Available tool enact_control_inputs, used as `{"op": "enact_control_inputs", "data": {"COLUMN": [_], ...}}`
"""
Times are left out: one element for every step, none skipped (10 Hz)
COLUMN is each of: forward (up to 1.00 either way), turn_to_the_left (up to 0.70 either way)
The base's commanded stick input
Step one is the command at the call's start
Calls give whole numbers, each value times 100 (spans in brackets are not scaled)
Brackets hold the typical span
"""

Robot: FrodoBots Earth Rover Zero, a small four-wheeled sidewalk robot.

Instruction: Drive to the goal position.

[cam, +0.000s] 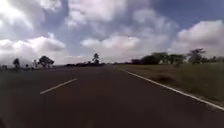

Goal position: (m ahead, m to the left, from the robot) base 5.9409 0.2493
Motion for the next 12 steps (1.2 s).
{"op": "enact_control_inputs", "data": {"forward": [100, 100, 100, 100, 100, 100, 100, 100, 100, 100, 100, 100], "turn_to_the_left": [0, 0, 0, 0, 0, -20, -40, -40, -40, -21, 0, 0]}}
